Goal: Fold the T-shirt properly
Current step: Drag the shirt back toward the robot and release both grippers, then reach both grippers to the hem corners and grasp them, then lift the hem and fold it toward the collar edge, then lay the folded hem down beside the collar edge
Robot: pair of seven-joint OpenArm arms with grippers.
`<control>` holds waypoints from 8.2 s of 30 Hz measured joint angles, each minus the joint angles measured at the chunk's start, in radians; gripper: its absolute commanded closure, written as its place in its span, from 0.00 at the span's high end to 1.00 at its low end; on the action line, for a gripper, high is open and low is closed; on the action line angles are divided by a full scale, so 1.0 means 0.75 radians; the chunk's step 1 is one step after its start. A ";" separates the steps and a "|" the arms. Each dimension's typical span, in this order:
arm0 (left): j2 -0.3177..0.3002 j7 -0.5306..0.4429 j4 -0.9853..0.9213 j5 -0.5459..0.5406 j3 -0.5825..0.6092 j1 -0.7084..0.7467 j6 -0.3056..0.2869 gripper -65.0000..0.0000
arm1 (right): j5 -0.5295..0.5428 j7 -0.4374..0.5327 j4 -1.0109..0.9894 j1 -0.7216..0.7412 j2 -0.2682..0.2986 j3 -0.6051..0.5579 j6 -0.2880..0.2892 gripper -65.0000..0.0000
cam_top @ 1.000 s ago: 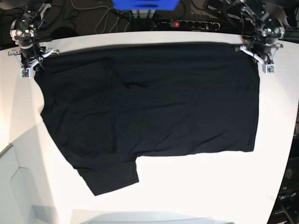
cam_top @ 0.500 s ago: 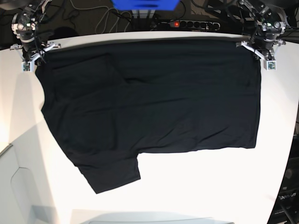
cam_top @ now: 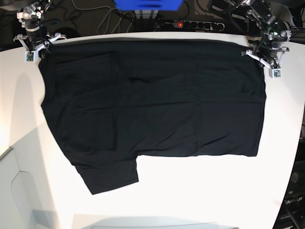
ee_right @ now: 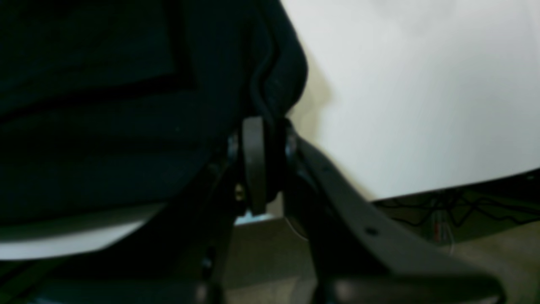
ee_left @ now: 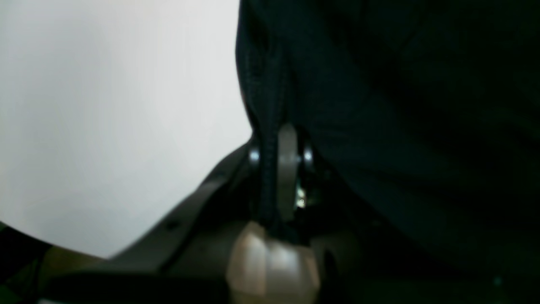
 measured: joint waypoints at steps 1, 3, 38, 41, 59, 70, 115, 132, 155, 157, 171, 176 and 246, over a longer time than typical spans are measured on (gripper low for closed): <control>-0.002 0.000 0.000 0.001 0.000 0.003 0.000 0.00 | 0.000 0.003 0.000 0.001 -0.003 0.003 -0.001 0.00; -0.007 0.001 -0.003 0.001 0.000 0.006 0.000 0.00 | 0.001 0.005 0.000 0.000 -0.003 0.004 0.000 0.00; 0.005 0.015 0.234 -0.250 -0.225 -0.262 0.000 0.84 | -0.036 -0.079 0.216 0.369 -0.098 -0.084 0.009 0.42; 0.003 0.030 0.181 -0.229 -0.212 -0.342 0.006 0.84 | -0.037 -0.079 0.100 0.502 -0.042 -0.176 0.015 0.42; -0.191 -0.441 -0.694 0.235 0.141 -0.851 0.006 0.84 | -0.037 0.068 -1.185 1.380 0.304 -0.356 -0.163 0.42; -0.322 -0.657 -1.137 0.275 0.142 -1.000 0.131 0.84 | -0.019 0.417 -1.517 1.425 0.340 -0.490 -0.285 0.42; -0.461 -1.089 -1.845 0.311 0.470 -1.229 0.564 0.83 | 0.006 0.599 -1.573 1.371 0.355 -0.664 -0.346 0.41; -0.454 -1.078 -1.846 0.310 0.474 -1.232 0.564 0.39 | 0.006 0.599 -1.573 1.371 0.356 -0.664 -0.346 0.41; -0.453 -1.073 -1.847 0.310 0.476 -1.231 0.563 0.00 | 0.005 0.543 -1.507 1.353 0.354 -0.666 -0.345 0.55; -0.453 -1.073 -1.847 0.310 0.476 -1.231 0.563 0.00 | 0.004 0.543 -1.506 1.353 0.351 -0.667 -0.345 0.58; -0.453 -1.073 -1.847 0.310 0.477 -1.231 0.563 0.00 | 0.026 0.558 -1.502 1.338 0.347 -0.667 -0.336 0.00; -0.431 -1.071 -1.824 0.310 0.470 -1.225 0.563 0.00 | -0.010 0.483 -1.401 1.313 0.344 -0.664 -0.333 0.00; -0.306 -0.649 -0.276 -0.434 0.474 -0.201 0.558 0.00 | 0.118 0.427 -0.287 0.438 0.198 -0.267 -0.084 0.00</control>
